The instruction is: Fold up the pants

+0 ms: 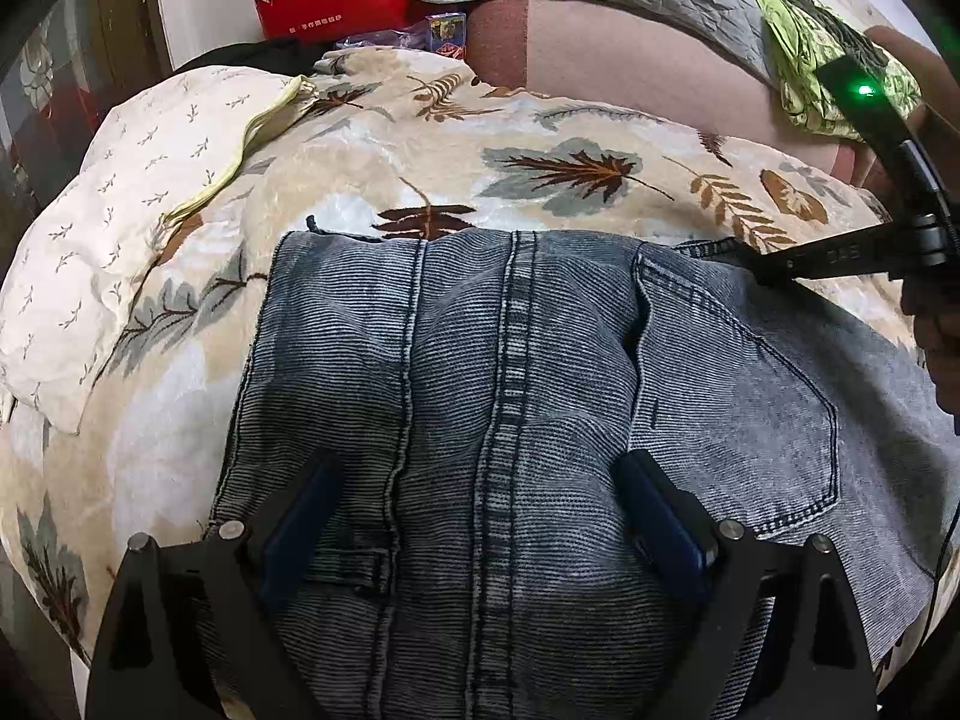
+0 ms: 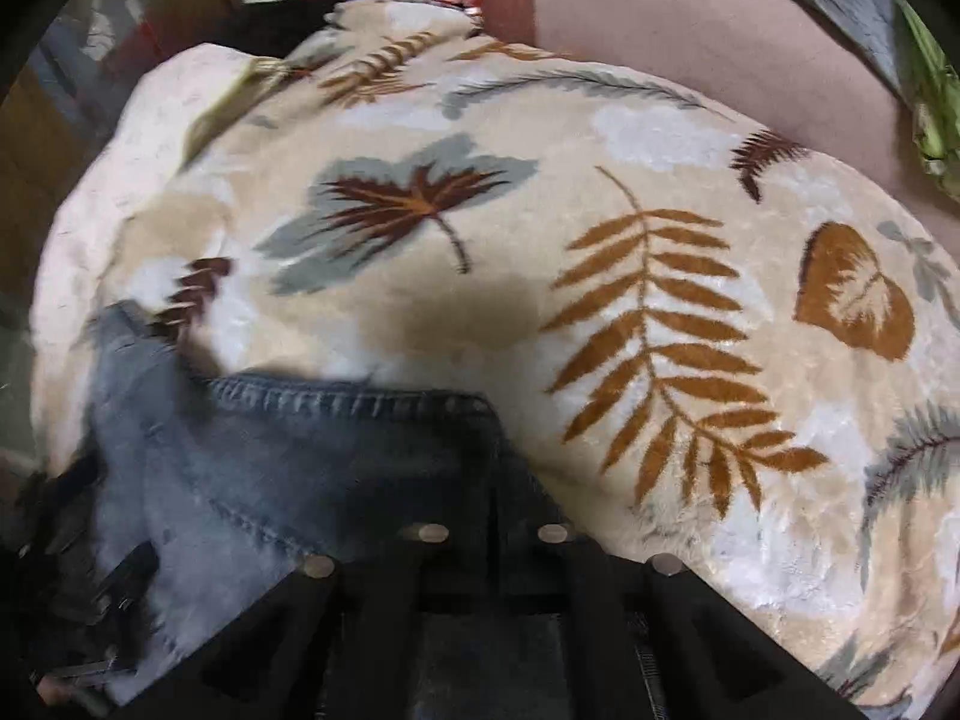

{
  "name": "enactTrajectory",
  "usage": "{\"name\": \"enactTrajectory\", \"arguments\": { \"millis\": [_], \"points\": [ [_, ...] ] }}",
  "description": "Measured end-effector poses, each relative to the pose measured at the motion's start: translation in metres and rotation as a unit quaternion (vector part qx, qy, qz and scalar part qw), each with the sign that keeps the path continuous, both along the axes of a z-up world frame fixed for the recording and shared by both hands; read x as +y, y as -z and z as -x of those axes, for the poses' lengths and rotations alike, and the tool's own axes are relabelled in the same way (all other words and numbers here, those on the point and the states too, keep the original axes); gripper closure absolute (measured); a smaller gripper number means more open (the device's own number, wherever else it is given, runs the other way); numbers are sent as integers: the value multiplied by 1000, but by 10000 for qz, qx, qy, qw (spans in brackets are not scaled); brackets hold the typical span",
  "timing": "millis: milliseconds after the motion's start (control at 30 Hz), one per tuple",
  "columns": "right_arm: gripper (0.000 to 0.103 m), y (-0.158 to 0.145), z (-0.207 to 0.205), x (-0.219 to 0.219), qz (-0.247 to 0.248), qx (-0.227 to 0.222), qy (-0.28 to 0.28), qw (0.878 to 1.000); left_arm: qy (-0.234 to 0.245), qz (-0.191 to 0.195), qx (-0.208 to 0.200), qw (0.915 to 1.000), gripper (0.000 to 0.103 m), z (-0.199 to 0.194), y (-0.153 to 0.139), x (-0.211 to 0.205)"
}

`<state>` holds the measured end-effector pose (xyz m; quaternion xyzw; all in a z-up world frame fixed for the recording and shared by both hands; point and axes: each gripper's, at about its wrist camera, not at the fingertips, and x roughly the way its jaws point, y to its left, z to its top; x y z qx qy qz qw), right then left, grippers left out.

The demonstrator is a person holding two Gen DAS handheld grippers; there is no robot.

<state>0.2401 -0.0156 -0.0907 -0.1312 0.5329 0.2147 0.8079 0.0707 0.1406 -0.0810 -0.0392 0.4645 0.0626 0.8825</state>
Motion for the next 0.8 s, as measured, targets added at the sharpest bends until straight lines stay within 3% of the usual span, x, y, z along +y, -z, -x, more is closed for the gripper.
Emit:
{"name": "enactTrajectory", "arguments": {
  "millis": [67,133,233,333,433,533,633,700,800],
  "points": [
    [101,-3,2,6,276,-374,39,9989,3,-60,-8,10000,8,0,1,-2],
    [98,-8,4,0,4,-423,229,9988,1,-104,-16,9999,7,-1,1,-3],
    [89,-24,26,-18,-271,-333,79,9990,3,-95,-36,9999,7,0,1,-3],
    [69,-50,61,-80,-479,-463,400,9970,-47,-34,-46,10000,7,3,-2,-1],
    [49,-70,96,-191,-371,-579,1463,9868,-106,-51,-139,9998,7,10,-12,0],
    [49,-59,130,-309,-96,-211,2650,9640,-116,-78,-378,9992,7,19,-26,-4],
    [49,-34,153,-383,-138,233,3303,9435,2,-59,-588,9982,7,28,-39,-17],
    [49,-20,157,-408,-276,370,3509,9353,153,-86,-643,9978,7,31,-44,-33],
    [51,-11,150,-414,-775,461,3366,9373,379,-231,-587,9973,7,31,-45,-54]
  ]
}}
